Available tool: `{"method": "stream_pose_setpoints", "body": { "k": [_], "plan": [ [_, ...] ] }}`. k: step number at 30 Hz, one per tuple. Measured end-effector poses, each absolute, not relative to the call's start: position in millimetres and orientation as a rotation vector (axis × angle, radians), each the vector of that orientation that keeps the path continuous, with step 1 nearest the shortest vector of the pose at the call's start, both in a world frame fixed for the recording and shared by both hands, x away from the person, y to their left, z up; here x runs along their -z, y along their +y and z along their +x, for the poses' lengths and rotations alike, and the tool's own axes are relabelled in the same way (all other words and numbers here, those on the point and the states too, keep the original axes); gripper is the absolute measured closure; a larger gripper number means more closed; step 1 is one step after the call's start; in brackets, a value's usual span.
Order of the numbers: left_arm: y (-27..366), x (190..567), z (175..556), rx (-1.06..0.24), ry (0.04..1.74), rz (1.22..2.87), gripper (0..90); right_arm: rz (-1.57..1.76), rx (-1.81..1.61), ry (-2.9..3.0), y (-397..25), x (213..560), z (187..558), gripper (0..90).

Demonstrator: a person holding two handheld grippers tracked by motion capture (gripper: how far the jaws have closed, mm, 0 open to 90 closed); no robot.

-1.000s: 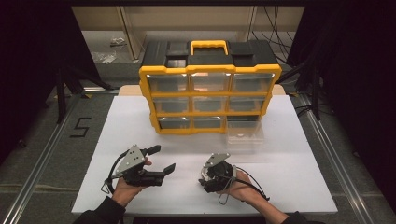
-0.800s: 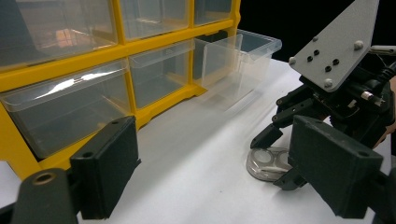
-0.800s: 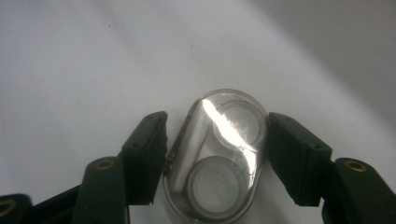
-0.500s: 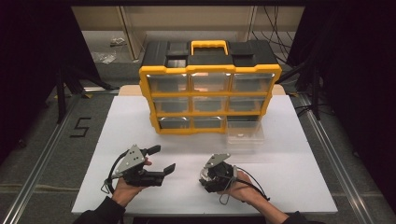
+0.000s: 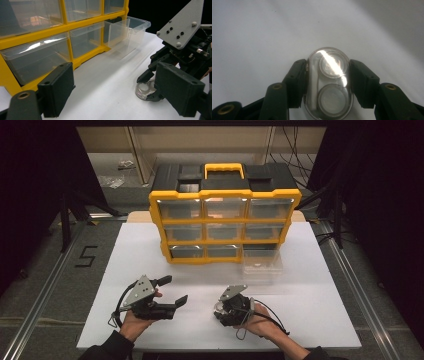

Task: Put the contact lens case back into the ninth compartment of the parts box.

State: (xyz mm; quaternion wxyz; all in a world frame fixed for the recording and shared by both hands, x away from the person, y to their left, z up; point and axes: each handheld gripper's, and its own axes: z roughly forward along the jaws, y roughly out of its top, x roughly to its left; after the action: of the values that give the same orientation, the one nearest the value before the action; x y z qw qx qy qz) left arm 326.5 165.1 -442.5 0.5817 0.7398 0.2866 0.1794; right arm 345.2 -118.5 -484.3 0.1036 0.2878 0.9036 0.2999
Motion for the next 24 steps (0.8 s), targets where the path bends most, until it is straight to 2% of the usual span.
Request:
{"method": "stream_pose_setpoints", "body": {
  "k": [24],
  "plan": [
    [164.7, 442.5, 326.5, -0.421, 0.668, 1.729, 15.7, 0.786, -1.068, 2.476, -127.7, 461.7, 344.1, 49.9]
  ]
}}
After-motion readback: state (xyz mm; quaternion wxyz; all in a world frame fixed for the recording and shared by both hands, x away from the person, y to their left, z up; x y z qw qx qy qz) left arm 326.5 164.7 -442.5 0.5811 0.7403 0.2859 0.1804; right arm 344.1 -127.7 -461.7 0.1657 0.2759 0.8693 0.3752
